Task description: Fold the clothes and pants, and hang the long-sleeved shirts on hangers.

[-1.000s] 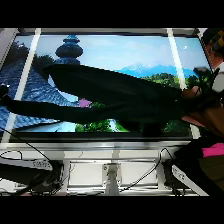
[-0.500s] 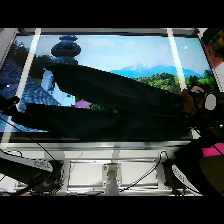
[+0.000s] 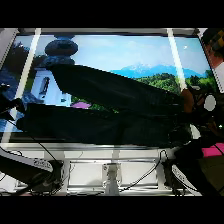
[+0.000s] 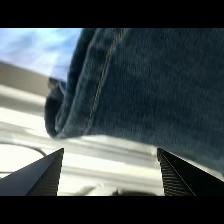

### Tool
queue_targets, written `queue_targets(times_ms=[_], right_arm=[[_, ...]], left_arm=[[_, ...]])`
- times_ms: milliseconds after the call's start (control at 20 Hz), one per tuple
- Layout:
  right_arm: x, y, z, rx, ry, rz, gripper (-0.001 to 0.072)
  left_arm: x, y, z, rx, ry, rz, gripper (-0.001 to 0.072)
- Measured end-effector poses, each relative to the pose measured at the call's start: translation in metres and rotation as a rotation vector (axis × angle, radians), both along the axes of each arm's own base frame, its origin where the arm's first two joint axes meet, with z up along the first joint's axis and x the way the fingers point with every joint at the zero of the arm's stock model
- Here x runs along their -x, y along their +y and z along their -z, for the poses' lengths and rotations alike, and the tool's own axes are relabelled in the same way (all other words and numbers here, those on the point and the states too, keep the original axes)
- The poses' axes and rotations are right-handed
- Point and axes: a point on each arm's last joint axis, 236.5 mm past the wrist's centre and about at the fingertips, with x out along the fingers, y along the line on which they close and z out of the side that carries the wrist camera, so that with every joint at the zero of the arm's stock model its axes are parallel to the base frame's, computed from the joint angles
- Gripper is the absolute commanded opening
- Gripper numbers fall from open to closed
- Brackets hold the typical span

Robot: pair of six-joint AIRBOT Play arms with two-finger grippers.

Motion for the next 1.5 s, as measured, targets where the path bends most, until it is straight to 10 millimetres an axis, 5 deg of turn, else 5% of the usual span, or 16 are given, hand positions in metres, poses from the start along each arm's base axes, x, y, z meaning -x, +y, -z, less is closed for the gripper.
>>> queue_targets(times_ms=[300, 450, 750, 1050, 1150, 1200, 1500], right_arm=[[-0.039, -0.002, -0.005, 0.014, -0.164, -0.03, 0.0669], [-0.061, -0.003, -0.011, 0.019, -0.259, -0.048, 0.0669], [-0.083, -0.002, -0.019, 0.025, -0.354, -0.066, 0.0667], [-0.087, -0.002, -0.02, 0.021, -0.377, -0.048, 0.0668], [-0.087, -0.002, -0.021, 0.02, -0.38, -0.044, 0.0668], [-0.088, -0.002, -0.021, 0.02, -0.381, -0.043, 0.0668], [-0.089, -0.002, -0.021, 0.02, -0.386, -0.041, 0.0667]], left_arm=[[-0.052, 0.005, 0.005, -0.02, -0.214, 0.003, 0.0642], [-0.069, 0.006, 0.016, -0.005, -0.273, 0.043, 0.0582], [-0.094, -0.007, 0.043, 0.101, -0.378, 0.18, 0.0578], [-0.1, -0.012, 0.054, 0.148, -0.415, 0.263, 0.0275], [-0.098, -0.015, 0.054, 0.169, -0.408, 0.282, 0.0076], [-0.096, -0.016, 0.054, 0.177, -0.404, 0.288, 0.0036], [-0.096, -0.047, 0.028, 0.359, -0.489, 0.307, 0.0034]])
